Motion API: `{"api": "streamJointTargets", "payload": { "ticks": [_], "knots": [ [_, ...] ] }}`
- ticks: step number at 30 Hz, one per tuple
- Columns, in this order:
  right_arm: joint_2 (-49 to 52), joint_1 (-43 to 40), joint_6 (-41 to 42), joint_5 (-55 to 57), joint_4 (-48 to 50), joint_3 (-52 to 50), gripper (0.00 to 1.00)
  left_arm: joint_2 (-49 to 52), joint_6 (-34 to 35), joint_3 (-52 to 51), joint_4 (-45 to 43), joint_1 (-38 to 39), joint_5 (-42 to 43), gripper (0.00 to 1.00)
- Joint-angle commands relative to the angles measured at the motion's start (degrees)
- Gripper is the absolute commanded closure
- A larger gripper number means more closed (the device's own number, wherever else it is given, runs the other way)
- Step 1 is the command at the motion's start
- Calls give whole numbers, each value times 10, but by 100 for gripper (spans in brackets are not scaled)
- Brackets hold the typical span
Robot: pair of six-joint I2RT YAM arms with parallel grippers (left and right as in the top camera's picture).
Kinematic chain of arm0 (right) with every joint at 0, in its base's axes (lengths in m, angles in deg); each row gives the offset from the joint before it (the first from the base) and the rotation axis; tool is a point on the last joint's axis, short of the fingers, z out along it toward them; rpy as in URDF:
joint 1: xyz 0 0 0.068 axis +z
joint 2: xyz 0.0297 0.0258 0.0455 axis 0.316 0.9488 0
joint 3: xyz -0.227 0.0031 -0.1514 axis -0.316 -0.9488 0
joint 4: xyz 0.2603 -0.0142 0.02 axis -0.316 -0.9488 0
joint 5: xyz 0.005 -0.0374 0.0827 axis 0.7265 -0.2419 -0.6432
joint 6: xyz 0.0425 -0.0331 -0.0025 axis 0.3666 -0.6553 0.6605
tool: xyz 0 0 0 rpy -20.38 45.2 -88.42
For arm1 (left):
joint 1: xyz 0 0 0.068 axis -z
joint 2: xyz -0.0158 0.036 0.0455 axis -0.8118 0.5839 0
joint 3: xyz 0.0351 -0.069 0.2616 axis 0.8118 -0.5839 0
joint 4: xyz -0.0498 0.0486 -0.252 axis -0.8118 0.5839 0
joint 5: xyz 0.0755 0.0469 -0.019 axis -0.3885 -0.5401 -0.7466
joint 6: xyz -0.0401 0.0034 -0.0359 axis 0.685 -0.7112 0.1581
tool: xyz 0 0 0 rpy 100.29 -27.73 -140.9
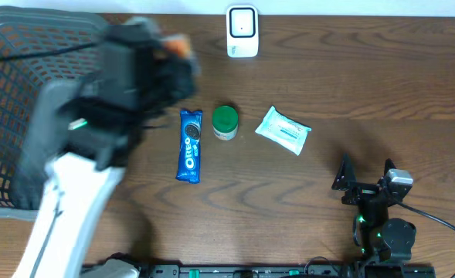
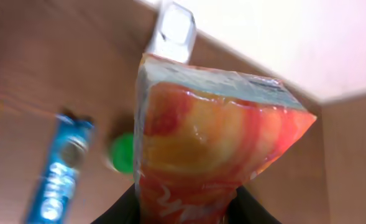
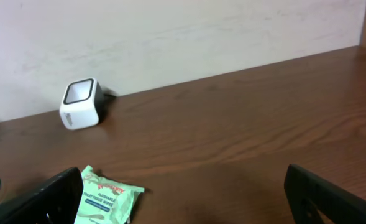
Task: Scan the item barcode
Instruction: 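Carry the orange box toward the scanner area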
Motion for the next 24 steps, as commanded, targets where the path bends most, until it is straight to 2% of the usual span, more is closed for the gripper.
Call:
{"api": "streamJointTargets", "payload": {
  "ticks": [1, 6, 10, 17, 18, 22, 23, 24],
  "knots": [
    [-3, 5, 5, 3, -2, -1, 1, 86, 67, -9, -2, 79, -18, 69],
    [-3, 5, 5, 3, -2, -1, 1, 199, 125, -9, 0, 148, -21, 70],
    [-3, 5, 5, 3, -2, -1, 1, 279, 215, -9, 19, 198, -22, 72],
    [-3, 5, 5, 3, -2, -1, 1, 337, 393, -9, 27, 252, -24, 72],
    [-3, 5, 5, 3, -2, -1, 1, 350, 447, -9, 27, 261, -25, 71],
    [-3, 5, 5, 3, -2, -1, 1, 369, 551, -9, 27, 276, -10, 71],
    [-3, 5, 5, 3, -2, -1, 1, 375, 575, -9, 27, 279, -8, 71],
    [-3, 5, 5, 3, -2, -1, 1, 378, 595, -9, 26, 283, -8, 64]
  ]
}}
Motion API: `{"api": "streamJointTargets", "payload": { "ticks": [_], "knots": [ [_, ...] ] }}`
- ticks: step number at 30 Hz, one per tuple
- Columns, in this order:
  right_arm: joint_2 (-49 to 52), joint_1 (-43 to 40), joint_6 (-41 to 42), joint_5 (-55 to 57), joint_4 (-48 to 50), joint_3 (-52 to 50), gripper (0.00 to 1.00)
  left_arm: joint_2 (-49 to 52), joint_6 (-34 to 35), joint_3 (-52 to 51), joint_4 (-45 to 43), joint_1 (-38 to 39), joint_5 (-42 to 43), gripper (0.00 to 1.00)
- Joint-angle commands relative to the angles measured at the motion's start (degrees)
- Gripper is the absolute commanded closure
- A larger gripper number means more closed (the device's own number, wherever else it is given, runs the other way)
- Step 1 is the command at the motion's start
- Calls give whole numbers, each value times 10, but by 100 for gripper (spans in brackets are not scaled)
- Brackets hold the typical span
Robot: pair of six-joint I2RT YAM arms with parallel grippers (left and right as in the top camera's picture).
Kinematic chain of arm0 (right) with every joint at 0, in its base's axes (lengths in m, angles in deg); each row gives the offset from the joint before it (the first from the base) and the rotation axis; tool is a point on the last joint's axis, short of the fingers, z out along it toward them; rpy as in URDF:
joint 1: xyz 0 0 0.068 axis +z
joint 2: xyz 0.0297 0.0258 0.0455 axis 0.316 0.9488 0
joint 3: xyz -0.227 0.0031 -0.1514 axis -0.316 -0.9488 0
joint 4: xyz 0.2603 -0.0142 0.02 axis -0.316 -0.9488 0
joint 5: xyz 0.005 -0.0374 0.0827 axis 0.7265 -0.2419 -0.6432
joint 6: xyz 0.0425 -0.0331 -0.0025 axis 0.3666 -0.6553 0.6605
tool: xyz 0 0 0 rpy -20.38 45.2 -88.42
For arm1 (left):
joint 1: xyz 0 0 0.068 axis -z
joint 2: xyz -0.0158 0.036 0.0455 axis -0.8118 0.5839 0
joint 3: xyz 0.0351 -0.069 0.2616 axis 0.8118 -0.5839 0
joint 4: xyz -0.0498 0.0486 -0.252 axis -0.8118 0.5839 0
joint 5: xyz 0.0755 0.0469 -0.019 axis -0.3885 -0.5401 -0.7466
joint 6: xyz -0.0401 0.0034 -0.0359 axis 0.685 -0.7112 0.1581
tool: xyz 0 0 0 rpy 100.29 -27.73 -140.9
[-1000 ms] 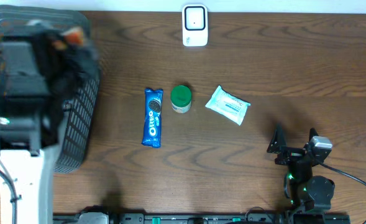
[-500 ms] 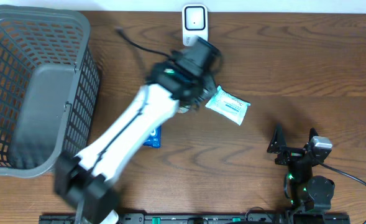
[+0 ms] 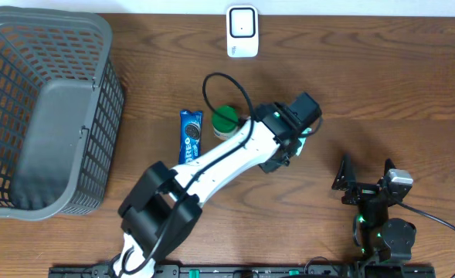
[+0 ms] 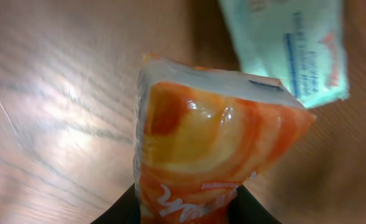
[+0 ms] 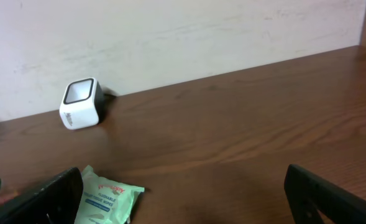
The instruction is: Scan the item barcode
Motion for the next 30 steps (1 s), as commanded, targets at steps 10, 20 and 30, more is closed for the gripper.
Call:
{"api": "streamJointTargets", "payload": {
  "ticks": [10, 20, 30],
  "knots": [
    [-3, 5, 5, 3, -2, -1, 1, 2, 37, -2, -61, 16, -33, 32],
    [-3, 5, 5, 3, -2, -1, 1, -5, -66, -11, -28, 18, -86, 92],
    [-3, 5, 5, 3, -2, -1, 1, -3, -141, -26, -40, 17, -5, 92]
  ]
}}
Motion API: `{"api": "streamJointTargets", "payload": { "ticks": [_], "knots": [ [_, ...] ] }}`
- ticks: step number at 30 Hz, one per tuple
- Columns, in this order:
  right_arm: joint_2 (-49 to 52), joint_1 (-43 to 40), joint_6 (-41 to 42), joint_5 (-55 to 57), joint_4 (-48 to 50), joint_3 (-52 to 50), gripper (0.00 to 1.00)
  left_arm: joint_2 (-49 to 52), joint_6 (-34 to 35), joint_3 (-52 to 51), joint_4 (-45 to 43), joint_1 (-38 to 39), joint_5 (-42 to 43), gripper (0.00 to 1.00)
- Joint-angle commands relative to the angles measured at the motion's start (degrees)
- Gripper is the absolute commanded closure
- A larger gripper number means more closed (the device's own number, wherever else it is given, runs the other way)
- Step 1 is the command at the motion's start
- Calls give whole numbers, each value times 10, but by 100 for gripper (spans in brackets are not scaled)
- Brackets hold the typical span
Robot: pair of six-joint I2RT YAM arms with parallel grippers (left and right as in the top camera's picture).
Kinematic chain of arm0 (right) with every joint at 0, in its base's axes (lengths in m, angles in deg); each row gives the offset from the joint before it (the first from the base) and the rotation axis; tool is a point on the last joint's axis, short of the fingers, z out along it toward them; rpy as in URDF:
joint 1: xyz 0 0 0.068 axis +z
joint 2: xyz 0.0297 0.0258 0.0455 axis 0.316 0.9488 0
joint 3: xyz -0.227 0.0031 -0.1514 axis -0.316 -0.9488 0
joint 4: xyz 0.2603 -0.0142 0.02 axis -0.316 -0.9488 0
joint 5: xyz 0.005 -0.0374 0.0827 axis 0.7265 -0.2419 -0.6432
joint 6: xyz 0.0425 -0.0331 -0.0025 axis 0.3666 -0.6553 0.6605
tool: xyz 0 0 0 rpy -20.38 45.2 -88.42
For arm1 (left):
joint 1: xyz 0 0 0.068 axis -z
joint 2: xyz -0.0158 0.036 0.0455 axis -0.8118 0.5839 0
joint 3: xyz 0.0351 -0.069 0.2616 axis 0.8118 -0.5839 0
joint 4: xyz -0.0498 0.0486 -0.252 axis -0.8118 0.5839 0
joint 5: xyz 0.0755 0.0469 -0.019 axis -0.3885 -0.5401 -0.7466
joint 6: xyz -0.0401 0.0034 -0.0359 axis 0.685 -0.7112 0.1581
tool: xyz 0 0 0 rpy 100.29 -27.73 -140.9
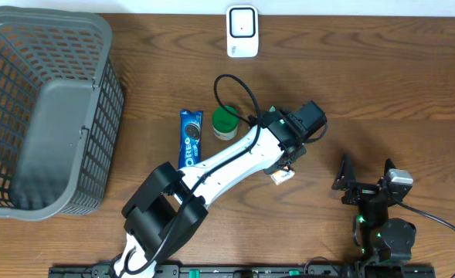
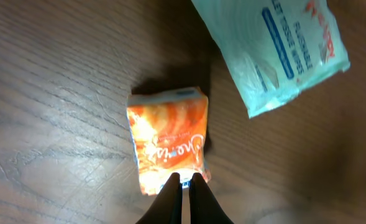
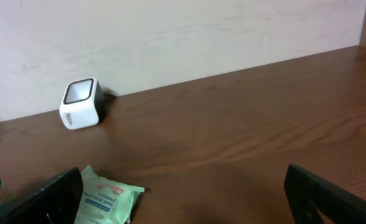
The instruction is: Scan the item barcode
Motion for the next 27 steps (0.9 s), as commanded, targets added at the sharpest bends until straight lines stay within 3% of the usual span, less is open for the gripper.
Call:
{"api": "streamJointTargets", "payload": {
  "ticks": [1, 11, 19, 27],
  "knots": [
    [-3, 5, 5, 3, -2, -1, 1, -7, -30, -11, 2, 1, 24, 92],
    [-3, 5, 5, 3, -2, -1, 1, -5, -30, -96, -90, 1, 92, 92],
    [-3, 5, 5, 3, -2, -1, 1, -5, -30, -98, -120, 1, 138, 92],
    [-3, 5, 5, 3, -2, -1, 1, 7, -25, -128, -120, 0, 94, 91]
  ]
}}
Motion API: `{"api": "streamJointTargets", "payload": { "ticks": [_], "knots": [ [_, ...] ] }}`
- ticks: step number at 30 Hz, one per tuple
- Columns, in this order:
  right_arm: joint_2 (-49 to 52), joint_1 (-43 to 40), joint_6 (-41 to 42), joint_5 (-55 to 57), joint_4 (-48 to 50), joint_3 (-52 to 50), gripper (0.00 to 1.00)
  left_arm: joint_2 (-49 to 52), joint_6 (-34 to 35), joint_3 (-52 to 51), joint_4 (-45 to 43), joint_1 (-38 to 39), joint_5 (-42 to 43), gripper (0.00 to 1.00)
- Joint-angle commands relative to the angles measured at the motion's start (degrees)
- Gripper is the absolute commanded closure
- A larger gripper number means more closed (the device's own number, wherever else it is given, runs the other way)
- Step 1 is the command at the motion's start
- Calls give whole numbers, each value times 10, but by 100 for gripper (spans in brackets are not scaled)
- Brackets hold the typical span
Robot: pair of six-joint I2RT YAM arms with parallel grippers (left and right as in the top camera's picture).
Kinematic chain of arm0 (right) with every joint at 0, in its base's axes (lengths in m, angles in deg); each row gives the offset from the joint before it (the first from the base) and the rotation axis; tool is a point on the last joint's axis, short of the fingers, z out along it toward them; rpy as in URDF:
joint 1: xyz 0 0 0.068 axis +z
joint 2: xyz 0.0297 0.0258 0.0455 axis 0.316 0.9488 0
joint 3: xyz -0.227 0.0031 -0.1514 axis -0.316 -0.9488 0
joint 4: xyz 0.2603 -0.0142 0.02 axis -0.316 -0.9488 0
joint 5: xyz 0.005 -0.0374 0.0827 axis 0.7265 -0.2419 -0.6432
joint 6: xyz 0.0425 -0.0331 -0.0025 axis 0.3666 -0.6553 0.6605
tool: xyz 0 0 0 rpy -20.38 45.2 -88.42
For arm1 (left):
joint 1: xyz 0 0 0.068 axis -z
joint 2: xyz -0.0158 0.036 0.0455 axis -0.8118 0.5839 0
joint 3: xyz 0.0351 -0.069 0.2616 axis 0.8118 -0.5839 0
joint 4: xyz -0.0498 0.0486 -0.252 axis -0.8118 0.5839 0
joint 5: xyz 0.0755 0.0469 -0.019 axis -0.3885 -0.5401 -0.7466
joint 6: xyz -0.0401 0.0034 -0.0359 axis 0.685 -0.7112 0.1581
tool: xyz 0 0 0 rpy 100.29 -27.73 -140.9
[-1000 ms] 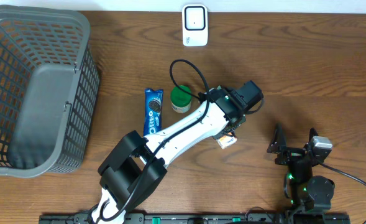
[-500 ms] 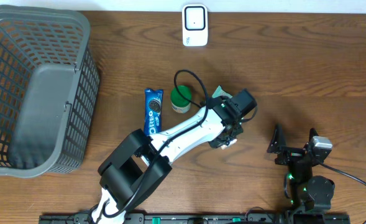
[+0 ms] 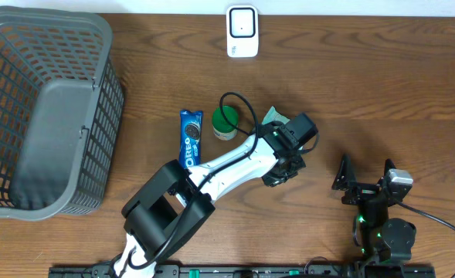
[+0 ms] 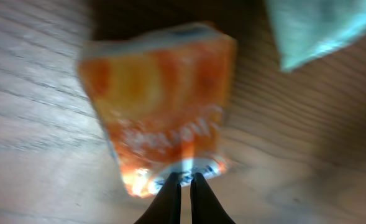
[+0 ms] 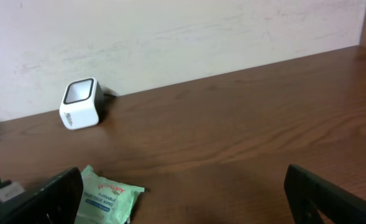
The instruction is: Scan the item barcode
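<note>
An orange snack packet (image 4: 158, 99) lies on the table, blurred and large in the left wrist view. My left gripper (image 4: 183, 182) is shut, its tips touching the packet's near edge; nothing shows between them. In the overhead view the left gripper (image 3: 278, 174) covers the packet. The white barcode scanner (image 3: 242, 31) stands at the far edge, also seen as the scanner (image 5: 82, 102) from the right wrist. My right gripper (image 5: 189, 193) is open and holds nothing, parked at the near right as the right gripper (image 3: 365, 171) in the overhead view.
A pale green wipes pack (image 5: 105, 196) lies just beyond the left gripper. A green-lidded jar (image 3: 225, 122) and a blue Oreo pack (image 3: 190, 137) lie left of it. A grey mesh basket (image 3: 3, 46) fills the left side.
The left wrist camera is closer to the orange packet, which fills more of its view. The shut tips, then just short of the packet, now touch its near edge. The right arm is unchanged.
My left gripper first held the orange packet up near the basket. Then it held it low over the table beside the wipes pack. Later the packet lay on the table with the fingers shut just clear of it. Now the tips touch its edge.
</note>
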Motion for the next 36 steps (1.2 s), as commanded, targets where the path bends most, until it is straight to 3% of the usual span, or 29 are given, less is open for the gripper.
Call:
{"api": "streamJointTargets", "payload": {
  "ticks": [1, 10, 16, 22, 36],
  "knots": [
    [-3, 5, 5, 3, -2, -1, 1, 11, -5, -23, 1, -1, -20, 91],
    [-3, 5, 5, 3, -2, -1, 1, 26, -22, -13, -19, -5, 19, 92],
    [-3, 5, 5, 3, -2, -1, 1, -28, -89, 11, -9, -5, -37, 92],
    [-3, 5, 5, 3, -2, -1, 1, -27, -150, 11, -53, -13, -71, 92],
    [-3, 5, 5, 3, -2, -1, 1, 37, -154, 10, -139, -62, -38, 92]
  ]
}}
